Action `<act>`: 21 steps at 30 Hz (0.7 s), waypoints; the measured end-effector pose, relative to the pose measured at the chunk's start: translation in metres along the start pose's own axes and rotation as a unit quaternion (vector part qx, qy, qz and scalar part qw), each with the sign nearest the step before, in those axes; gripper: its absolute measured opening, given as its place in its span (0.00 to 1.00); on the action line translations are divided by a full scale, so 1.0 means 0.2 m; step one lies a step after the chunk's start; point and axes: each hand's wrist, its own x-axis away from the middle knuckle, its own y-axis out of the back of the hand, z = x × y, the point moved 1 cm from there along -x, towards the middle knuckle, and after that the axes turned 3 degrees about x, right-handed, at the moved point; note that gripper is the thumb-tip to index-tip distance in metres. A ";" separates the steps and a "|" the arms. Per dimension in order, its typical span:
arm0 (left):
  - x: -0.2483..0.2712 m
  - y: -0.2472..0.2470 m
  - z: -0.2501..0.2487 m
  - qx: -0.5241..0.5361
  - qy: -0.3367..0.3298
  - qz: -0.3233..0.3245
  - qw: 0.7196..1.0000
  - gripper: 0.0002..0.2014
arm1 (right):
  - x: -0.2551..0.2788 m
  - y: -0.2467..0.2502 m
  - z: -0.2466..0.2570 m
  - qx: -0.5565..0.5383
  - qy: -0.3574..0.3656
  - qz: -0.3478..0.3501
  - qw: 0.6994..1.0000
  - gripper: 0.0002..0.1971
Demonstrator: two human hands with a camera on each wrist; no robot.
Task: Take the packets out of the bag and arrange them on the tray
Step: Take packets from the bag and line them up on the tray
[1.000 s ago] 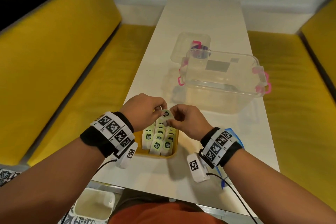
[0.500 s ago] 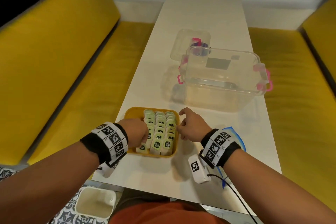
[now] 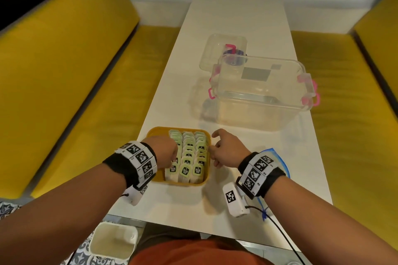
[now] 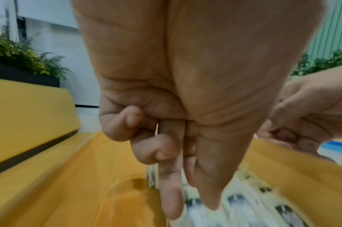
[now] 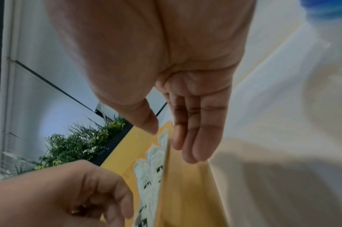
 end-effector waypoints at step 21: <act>-0.04 0.04 -0.99 0.156 -0.183 -0.129 0.962 0.09 | 0.55 0.37 -0.63 0.189 -0.050 -0.165 0.967 0.17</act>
